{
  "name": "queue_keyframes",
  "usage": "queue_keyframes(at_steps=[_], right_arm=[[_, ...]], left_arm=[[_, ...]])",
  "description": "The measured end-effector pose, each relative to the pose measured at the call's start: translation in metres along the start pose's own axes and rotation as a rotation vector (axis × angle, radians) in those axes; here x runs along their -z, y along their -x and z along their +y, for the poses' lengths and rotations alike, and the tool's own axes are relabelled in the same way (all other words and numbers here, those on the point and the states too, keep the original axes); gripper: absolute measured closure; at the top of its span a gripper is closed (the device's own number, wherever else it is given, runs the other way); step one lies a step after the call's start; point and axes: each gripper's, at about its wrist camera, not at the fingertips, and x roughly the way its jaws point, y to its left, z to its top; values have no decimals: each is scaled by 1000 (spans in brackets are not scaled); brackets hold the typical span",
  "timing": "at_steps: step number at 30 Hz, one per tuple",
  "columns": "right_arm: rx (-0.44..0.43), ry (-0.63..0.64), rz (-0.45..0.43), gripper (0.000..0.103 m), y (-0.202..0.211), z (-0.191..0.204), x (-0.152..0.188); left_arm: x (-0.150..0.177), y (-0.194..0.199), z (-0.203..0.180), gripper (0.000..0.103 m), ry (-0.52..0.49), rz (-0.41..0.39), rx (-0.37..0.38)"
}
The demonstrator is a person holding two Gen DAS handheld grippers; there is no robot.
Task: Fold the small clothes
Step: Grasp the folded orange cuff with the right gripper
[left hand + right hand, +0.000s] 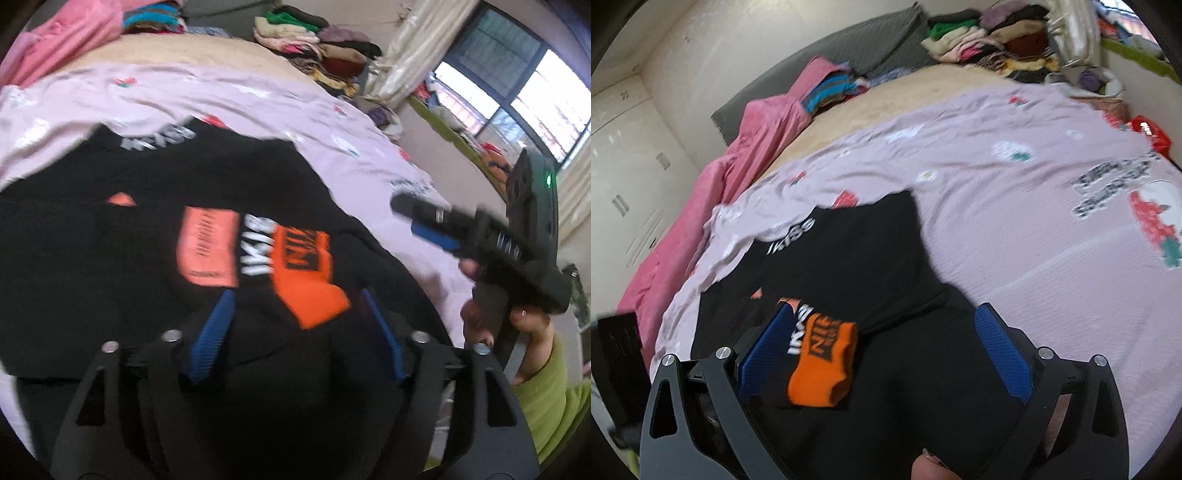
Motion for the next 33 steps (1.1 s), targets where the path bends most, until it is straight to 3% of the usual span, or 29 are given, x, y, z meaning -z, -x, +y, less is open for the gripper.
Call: queue_keyframes(at_steps=[1, 3, 6, 10, 16, 21, 26, 33], right_arm=[[-7, 18, 18, 6, -6, 5, 2], [-26, 45, 49, 18, -16, 15, 6], [-41, 71, 110, 24, -35, 29, 14], [-46, 101, 158, 37, -54, 44, 26], [-21, 174, 162, 94, -64, 63, 36], [-39, 279, 53, 95, -41, 82, 27], [-81, 420, -52, 96, -14, 114, -4], [-67, 549, -187, 96, 10, 136, -44]], left_arm=[[-2, 6, 4, 33, -1, -16, -36], [-9, 20, 16, 25, 4, -58, -115], [-16, 35, 35, 13, 32, -99, -216], [-21, 50, 61, 10, 80, -133, -305], [-27, 68, 93, 10, 173, -169, -324], [-28, 81, 110, 10, 224, -200, -339], [-27, 95, 126, 10, 279, -233, -355], [-26, 97, 127, 10, 266, -244, -365]])
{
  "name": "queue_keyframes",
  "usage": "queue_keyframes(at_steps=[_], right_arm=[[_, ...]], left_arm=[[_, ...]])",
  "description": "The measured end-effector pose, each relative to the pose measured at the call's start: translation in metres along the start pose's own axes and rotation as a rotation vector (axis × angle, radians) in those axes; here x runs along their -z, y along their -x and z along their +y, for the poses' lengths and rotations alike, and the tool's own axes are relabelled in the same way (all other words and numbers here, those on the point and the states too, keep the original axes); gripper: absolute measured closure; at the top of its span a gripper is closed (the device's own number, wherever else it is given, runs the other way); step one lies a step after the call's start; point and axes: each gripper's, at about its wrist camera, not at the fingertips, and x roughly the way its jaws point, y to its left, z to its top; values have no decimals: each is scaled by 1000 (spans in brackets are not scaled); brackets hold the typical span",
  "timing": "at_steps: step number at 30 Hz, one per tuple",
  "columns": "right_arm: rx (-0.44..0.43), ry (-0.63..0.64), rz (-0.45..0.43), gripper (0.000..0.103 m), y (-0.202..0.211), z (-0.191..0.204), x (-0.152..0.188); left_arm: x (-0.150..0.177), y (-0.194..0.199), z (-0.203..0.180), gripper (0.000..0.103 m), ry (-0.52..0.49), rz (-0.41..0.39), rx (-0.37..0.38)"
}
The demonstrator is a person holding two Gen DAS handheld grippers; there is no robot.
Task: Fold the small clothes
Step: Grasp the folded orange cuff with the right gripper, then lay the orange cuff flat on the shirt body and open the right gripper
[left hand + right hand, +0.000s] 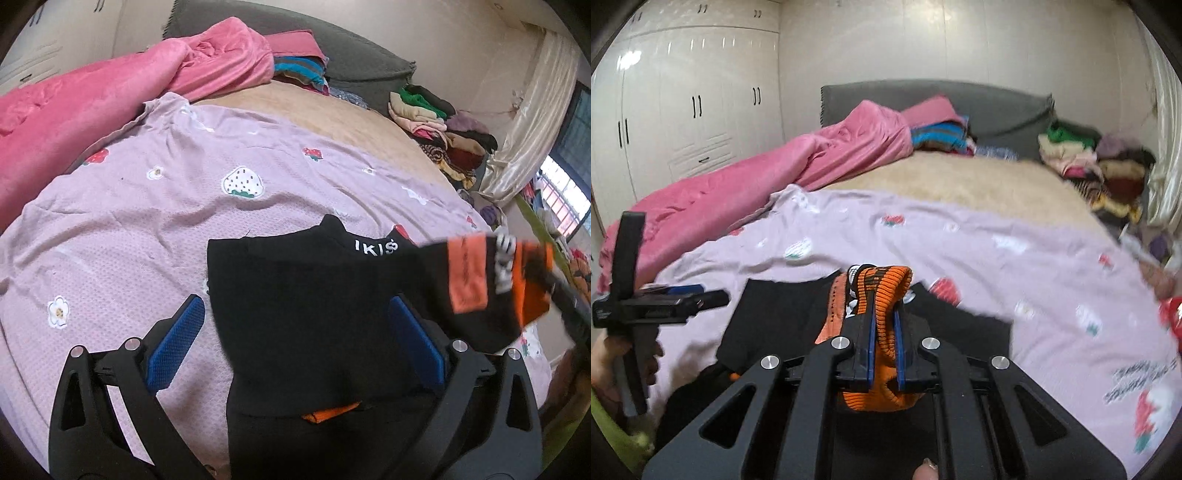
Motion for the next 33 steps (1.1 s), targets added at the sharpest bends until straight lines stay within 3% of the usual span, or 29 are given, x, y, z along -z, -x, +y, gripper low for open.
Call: queue_keyframes(at_steps=[17, 33], right_arm=[[130, -71, 140, 95, -47, -30, 51], [209, -84, 186, 94, -61, -40, 65]], left_arm=[[22, -35, -35, 10, -138, 87, -18], [28, -46, -42, 10, -170, 113, -22]])
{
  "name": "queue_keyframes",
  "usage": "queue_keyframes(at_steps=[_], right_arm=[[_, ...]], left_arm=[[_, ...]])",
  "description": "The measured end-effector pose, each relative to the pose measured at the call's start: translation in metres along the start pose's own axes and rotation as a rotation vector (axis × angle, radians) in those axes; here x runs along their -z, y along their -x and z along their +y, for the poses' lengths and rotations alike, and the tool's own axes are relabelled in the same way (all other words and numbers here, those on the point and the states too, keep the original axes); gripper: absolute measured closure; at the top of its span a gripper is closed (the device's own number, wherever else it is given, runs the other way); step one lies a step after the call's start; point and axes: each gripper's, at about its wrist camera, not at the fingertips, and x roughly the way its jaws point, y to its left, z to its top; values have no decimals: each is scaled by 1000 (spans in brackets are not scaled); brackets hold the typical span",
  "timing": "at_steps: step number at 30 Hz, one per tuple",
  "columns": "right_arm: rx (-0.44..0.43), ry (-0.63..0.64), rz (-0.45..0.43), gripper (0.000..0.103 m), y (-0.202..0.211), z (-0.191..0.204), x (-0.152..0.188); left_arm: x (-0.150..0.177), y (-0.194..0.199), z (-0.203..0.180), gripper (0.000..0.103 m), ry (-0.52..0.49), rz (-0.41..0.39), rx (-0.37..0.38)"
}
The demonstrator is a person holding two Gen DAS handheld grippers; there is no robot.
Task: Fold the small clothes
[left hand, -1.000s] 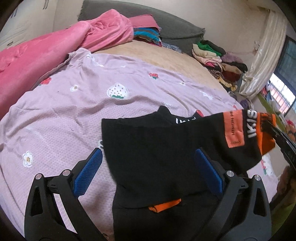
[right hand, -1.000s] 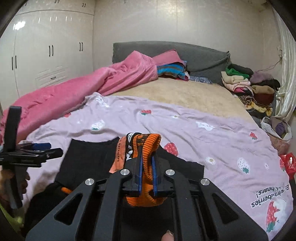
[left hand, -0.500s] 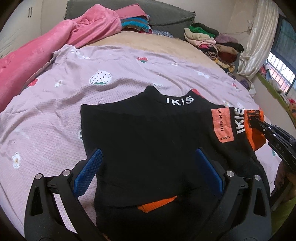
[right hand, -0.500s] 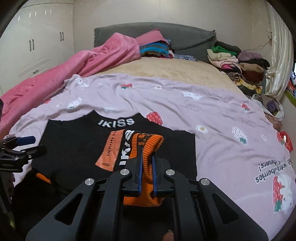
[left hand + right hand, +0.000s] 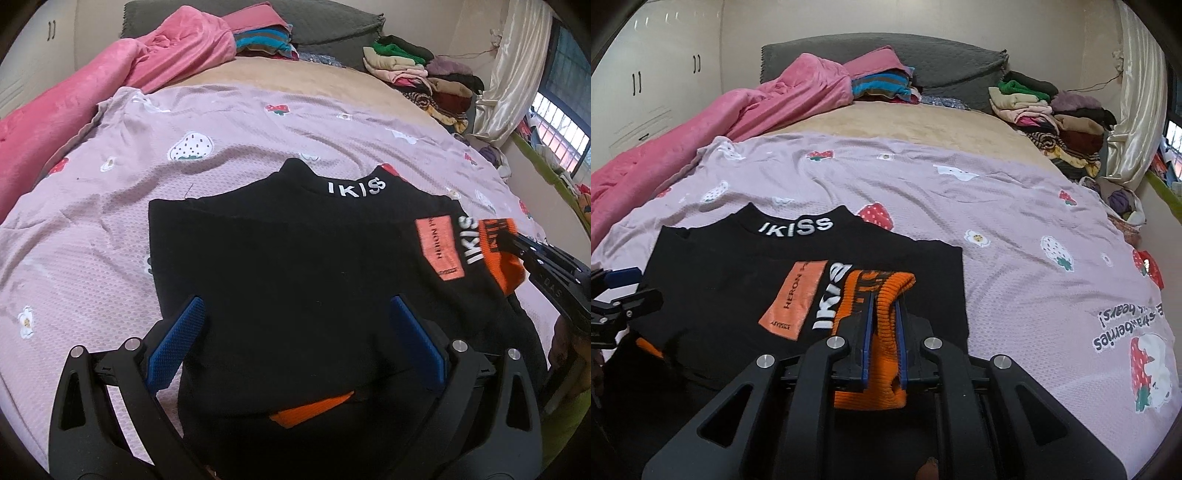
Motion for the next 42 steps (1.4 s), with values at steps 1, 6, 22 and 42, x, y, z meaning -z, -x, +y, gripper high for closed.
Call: queue_keyframes(at_steps=[1, 6, 22, 42], right_arm=[[4, -3, 4, 94, -1, -1, 0], [37, -34, -1, 88, -1, -11, 3], [-138, 17, 14, 74, 3, 22, 2], [-107, 76, 145, 64, -40, 39, 15]], left_arm=[[0, 0, -1, 10, -2, 0, 1], [1, -3, -3, 10, -12, 2, 5], [5, -12, -11, 62, -42, 45, 50], [11, -24, -4, 64, -23, 107, 27]])
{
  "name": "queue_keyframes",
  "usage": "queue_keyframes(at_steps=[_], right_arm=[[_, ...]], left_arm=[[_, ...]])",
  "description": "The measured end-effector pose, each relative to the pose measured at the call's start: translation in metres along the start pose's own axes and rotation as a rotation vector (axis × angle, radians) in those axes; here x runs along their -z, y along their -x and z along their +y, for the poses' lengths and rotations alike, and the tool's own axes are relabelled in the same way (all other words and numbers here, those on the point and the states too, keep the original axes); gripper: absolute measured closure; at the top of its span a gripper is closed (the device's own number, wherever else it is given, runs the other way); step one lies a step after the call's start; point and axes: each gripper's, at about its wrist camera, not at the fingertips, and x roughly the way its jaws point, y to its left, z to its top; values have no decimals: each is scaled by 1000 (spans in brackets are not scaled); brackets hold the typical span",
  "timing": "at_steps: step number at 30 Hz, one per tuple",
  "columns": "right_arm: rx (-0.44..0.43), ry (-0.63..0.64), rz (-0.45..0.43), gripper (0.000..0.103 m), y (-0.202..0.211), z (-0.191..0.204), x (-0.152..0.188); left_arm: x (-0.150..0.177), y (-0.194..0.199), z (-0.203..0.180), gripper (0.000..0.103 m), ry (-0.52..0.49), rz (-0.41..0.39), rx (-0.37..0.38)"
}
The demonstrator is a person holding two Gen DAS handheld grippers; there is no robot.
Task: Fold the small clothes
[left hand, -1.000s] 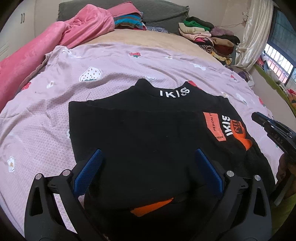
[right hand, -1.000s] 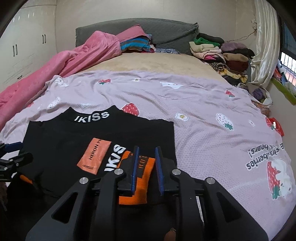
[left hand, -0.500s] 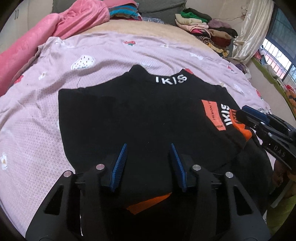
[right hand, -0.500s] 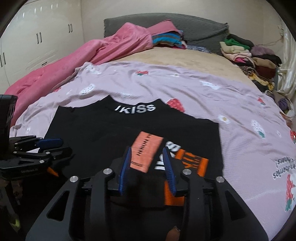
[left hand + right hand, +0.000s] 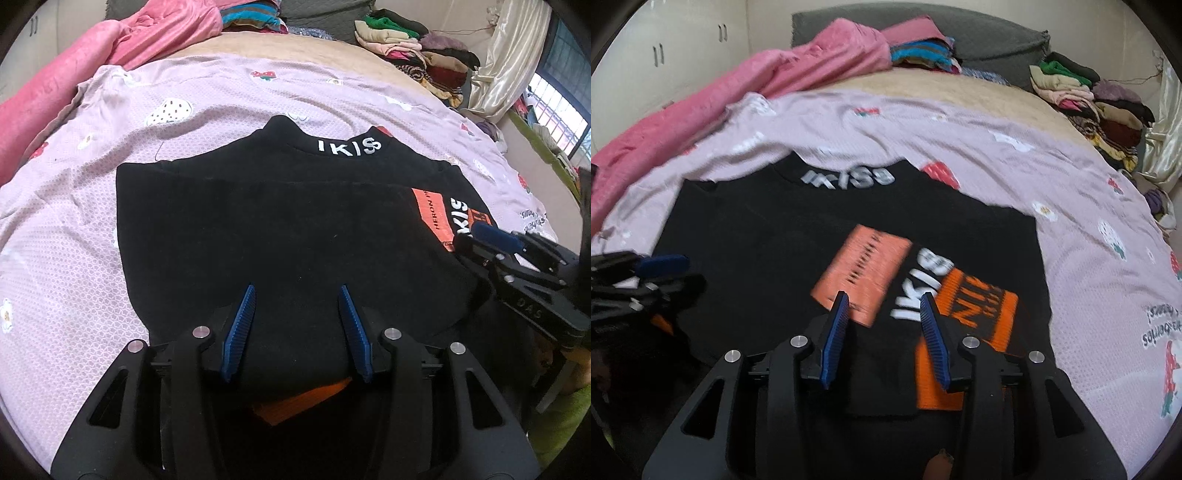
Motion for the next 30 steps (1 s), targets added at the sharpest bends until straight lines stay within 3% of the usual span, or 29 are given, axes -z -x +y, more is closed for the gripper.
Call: queue_keyframes(at_steps=[4, 7, 14, 23, 26, 30], right_arm=[[43, -21, 32, 56, -12, -15, 8], [11, -76, 33, 56, -13, -26, 12], [28, -67, 24, 52, -8, -21, 11], [22, -73, -7, 37, 7, -20, 14], [21, -82, -16, 35, 12, -21, 15], [17, -96, -29, 25, 18, -22, 16]], left_arm=[[0, 0, 0, 64, -3, 3, -1], [0, -1, 0, 64, -1, 4, 1], [0, 0, 0, 64, 4, 6, 4], [-1, 4, 0, 64, 12, 0, 12], [-3, 9, -1, 58, 12, -11, 16], [-4, 13, -3, 52, 8, -19, 13]])
